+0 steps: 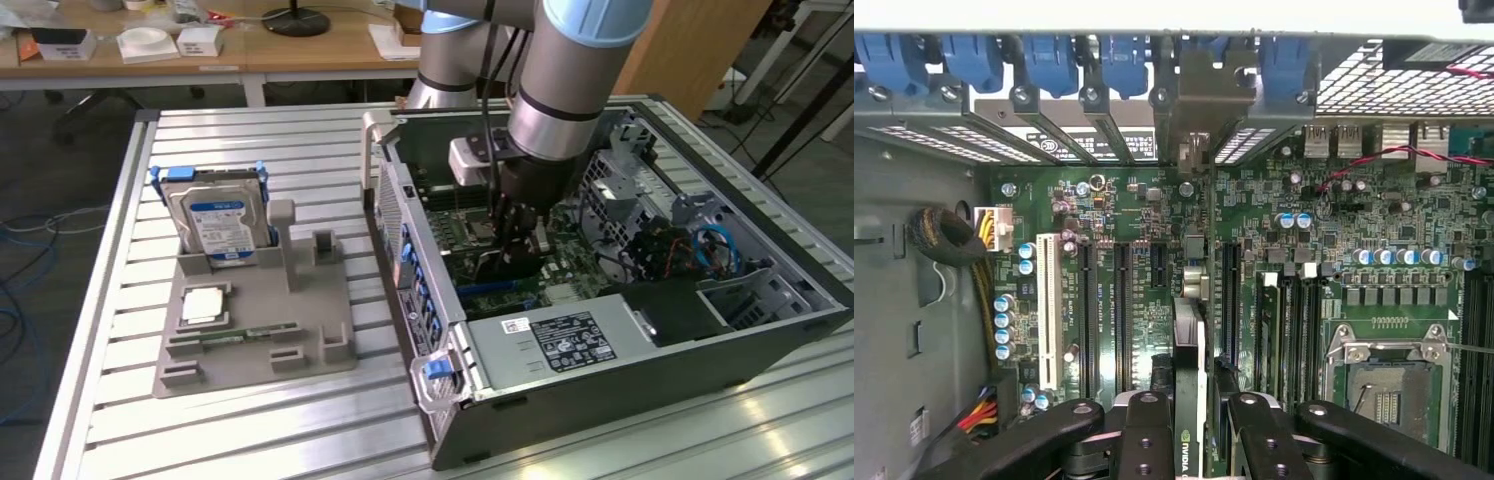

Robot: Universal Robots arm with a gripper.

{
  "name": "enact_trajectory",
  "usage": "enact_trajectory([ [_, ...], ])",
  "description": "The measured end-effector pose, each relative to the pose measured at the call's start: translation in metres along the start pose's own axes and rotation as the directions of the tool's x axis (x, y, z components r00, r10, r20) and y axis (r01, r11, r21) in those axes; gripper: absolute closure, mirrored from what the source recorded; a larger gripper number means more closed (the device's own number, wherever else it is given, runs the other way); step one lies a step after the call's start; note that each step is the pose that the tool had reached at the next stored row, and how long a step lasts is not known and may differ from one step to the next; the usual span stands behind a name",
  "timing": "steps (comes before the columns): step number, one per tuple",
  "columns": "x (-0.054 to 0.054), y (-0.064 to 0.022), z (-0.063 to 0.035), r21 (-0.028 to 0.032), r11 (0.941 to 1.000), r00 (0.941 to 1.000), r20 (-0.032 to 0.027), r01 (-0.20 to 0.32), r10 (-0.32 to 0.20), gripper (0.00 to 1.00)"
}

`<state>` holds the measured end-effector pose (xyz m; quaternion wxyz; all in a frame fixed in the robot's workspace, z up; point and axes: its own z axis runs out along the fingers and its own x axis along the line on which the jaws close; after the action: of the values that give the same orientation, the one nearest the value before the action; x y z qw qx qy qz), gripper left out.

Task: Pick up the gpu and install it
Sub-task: 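Insert the gpu into the slot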

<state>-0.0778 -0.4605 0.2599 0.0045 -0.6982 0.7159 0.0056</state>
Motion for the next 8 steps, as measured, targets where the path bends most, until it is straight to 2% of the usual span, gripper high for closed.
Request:
enact_trajectory([
  [8, 0.0001, 0.0001, 0.0030, 0.0000, 1.0000, 1.0000, -0.0001, 0.000, 0.000, 0.74],
])
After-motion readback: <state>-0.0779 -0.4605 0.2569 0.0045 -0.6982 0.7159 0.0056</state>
